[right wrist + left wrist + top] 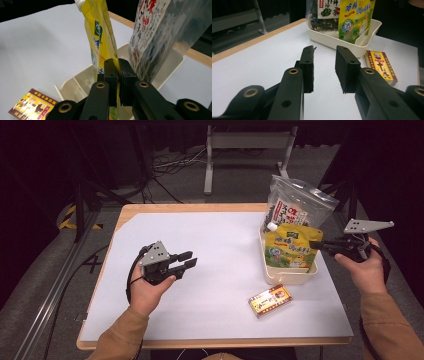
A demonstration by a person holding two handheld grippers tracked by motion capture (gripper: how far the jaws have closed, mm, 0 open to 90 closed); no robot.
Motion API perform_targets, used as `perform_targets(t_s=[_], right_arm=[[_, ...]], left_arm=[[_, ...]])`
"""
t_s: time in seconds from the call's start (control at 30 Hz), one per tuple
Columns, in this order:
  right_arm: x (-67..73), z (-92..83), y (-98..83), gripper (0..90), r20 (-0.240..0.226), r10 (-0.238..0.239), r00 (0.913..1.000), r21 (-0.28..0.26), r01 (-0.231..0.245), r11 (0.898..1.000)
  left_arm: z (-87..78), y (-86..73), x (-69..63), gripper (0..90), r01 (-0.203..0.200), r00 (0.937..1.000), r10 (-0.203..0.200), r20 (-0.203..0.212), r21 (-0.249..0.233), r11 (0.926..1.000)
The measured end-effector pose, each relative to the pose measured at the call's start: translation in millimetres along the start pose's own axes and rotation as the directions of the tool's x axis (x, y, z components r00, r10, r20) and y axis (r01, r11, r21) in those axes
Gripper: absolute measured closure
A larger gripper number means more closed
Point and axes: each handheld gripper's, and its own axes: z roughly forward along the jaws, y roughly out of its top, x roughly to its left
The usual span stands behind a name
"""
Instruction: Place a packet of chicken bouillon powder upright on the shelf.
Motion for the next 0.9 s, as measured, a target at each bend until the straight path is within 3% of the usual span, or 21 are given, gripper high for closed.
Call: perform_targets(t_s=[0.43, 0.8, 0.9], right_arm=[[1.2, -2.6, -10.9, 82.9, 0.04, 0.032, 0.9987, 0.008, -0.032, 0.999], [5.0, -13.4, -18.6, 57.5, 0.051, 0.079, 0.9956, -0.022, -0.078, 0.997], [7.9, -17.7, -20.5, 53.0, 0.057, 0.085, 0.9947, -0.033, -0.083, 0.996]], left_arm=[[12.0, 0.5, -6.3, 63.6, -0.021, 0.9994, 0.02, 0.028, 0.026, 0.9994], [27.8, 0.3, -12.8, 44.4, -0.03, 0.9969, 0.024, 0.075, 0.072, 0.997], [30.8, 1.2, -14.6, 42.9, -0.026, 0.9959, 0.019, 0.088, 0.083, 0.9962]])
